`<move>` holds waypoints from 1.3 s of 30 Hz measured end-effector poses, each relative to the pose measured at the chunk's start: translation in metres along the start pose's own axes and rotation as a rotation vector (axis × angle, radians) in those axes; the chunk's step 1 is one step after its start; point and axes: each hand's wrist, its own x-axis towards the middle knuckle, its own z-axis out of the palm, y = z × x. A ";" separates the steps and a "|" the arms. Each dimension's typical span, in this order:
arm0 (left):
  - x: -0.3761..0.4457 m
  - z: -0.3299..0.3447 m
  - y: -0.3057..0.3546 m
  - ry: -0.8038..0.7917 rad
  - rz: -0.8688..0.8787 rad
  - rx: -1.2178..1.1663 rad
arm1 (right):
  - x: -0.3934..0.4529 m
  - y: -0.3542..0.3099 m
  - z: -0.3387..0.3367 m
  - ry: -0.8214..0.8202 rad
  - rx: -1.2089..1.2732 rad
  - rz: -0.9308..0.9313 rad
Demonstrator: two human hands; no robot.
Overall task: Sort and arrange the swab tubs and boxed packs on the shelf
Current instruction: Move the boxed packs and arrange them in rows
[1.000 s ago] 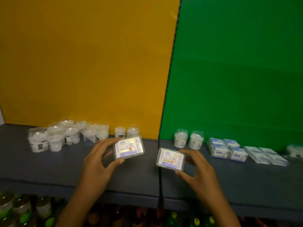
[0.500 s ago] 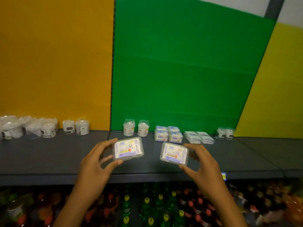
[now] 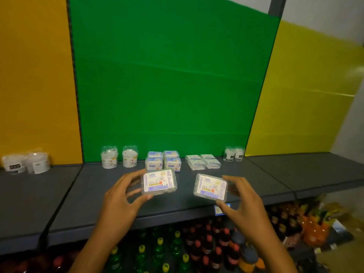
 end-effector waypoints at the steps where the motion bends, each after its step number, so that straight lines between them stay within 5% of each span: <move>1: 0.007 0.010 -0.004 -0.015 -0.002 -0.011 | 0.002 0.009 0.000 -0.007 -0.007 0.015; 13: 0.121 0.103 -0.061 -0.090 -0.050 -0.084 | 0.095 0.103 0.000 0.081 0.013 0.073; 21: 0.157 0.144 -0.110 -0.174 -0.230 -0.062 | 0.129 0.159 0.040 0.068 0.060 0.163; 31: 0.177 0.200 -0.131 -0.254 -0.266 0.161 | 0.156 0.217 0.057 0.058 0.128 0.240; 39: 0.168 0.242 -0.137 -0.161 -0.307 0.396 | 0.182 0.258 0.070 -0.035 0.223 0.209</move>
